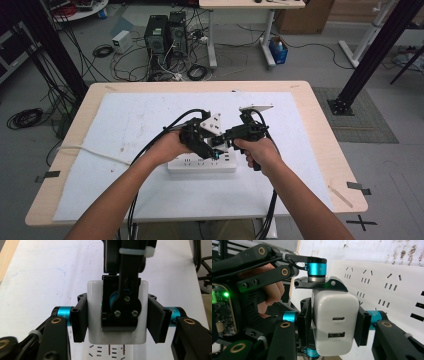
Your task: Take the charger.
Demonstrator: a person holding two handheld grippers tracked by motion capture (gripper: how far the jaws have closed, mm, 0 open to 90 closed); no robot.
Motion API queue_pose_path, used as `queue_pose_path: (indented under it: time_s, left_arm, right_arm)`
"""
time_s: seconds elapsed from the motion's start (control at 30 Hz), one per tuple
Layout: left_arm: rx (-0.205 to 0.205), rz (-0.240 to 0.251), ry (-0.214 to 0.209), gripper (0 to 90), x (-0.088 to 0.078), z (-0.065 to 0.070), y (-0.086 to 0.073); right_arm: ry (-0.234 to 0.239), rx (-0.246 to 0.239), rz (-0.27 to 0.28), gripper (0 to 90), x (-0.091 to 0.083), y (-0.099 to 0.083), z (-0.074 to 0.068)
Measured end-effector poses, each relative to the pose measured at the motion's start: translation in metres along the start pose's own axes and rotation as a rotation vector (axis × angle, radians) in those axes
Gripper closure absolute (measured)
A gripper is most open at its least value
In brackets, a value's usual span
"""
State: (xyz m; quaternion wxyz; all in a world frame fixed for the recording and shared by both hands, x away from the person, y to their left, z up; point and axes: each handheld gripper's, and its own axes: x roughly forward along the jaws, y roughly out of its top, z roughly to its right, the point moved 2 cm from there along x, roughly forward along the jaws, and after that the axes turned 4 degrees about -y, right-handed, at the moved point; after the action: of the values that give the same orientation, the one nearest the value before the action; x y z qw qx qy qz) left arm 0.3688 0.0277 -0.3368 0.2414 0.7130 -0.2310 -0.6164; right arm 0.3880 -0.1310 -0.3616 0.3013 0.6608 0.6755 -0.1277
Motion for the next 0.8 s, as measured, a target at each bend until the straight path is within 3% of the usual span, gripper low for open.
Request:
queue_pose_path:
  time_s: [0.27, 0.33, 0.47, 0.5, 0.63, 0.7, 0.8]
  left_arm:
    - [-0.004, -0.011, 0.026, 41.4, 0.002, 0.000, 0.001]
    - [-0.023, -0.002, 0.037, 32.4, 0.000, -0.001, 0.001]
    - [-0.034, -0.003, 0.054, 31.1, -0.005, -0.002, -0.001]
    - [-0.045, -0.015, 0.060, 26.7, -0.006, -0.003, -0.002]
    - [-0.077, -0.038, 0.051, 23.9, -0.010, -0.005, -0.007]
    - [-0.123, -0.059, 0.032, 21.2, -0.015, -0.006, -0.013]
    - [-0.175, -0.096, 0.012, 20.3, -0.023, -0.009, -0.023]
  right_arm:
    - [-0.004, 0.009, 0.023, 62.3, 0.000, 0.000, 0.002]
    - [-0.015, 0.003, 0.028, 62.3, 0.000, 0.000, 0.003]
    - [-0.042, -0.018, 0.055, 62.4, -0.002, 0.001, 0.007]
    - [-0.047, -0.023, 0.056, 62.4, -0.003, 0.002, 0.007]
    - [-0.101, -0.083, 0.057, 62.3, -0.006, 0.001, 0.007]
    - [-0.160, -0.143, 0.050, 62.3, -0.008, 0.002, 0.004]
    - [-0.203, -0.208, 0.041, 62.3, -0.015, 0.003, -0.002]
